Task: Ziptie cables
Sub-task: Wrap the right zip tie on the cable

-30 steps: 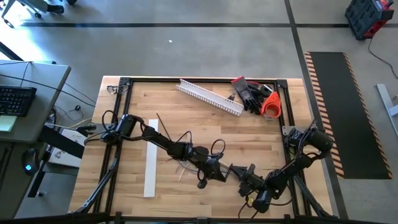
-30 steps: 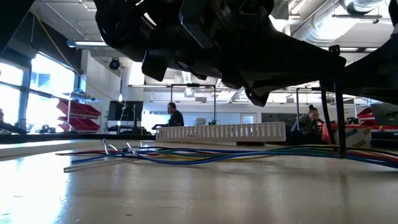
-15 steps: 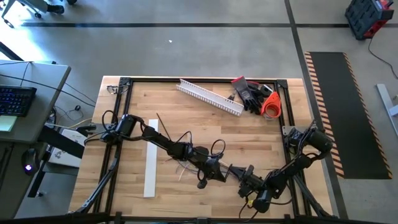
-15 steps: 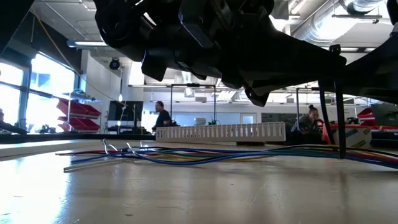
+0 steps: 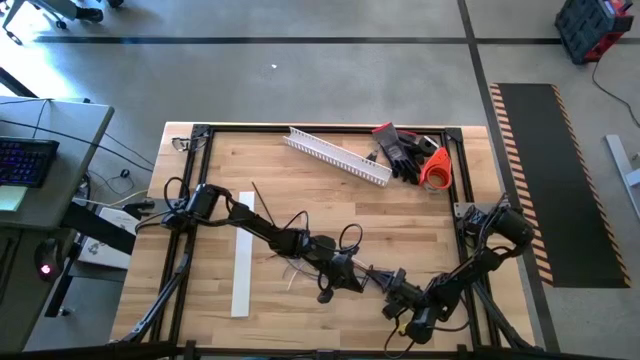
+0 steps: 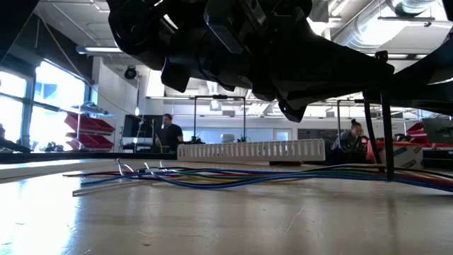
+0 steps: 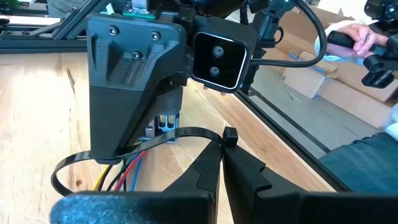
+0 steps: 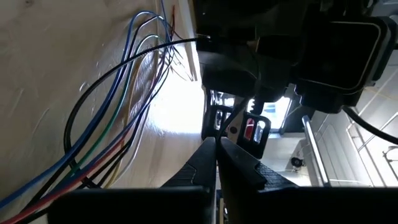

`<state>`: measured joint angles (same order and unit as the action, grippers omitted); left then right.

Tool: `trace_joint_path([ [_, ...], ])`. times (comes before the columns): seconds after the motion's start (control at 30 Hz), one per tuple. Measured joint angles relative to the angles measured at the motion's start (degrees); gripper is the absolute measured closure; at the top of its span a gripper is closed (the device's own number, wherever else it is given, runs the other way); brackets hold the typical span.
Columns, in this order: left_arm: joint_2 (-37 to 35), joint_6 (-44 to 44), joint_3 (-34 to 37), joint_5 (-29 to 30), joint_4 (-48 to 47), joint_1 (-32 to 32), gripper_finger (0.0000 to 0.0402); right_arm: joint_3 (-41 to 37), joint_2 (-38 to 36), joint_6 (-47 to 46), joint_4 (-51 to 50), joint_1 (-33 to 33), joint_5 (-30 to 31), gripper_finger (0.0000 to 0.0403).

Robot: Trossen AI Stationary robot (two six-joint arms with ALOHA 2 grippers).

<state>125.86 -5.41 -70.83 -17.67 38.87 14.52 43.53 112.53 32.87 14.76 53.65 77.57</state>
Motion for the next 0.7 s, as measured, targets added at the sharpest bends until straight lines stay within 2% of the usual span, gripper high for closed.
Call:
trace_joint_path([
  [0.27,0.00,0.00,0.00,0.02,0.00,-0.02,0.0402,0.00,-0.07,-1.61,-2.58,0.98,0.96,0.0403],
  [0.57,0.00,0.02,-0.02,0.20,0.00,-0.08,0.0402,-0.11,-0.07,-9.87,-6.35,0.85,2.59,0.0403],
  [0.7,0.00,0.00,-0.02,0.15,0.00,-0.11,0.0402,-0.02,-0.18,-8.59,-7.52,0.63,-1.41,0.0403],
])
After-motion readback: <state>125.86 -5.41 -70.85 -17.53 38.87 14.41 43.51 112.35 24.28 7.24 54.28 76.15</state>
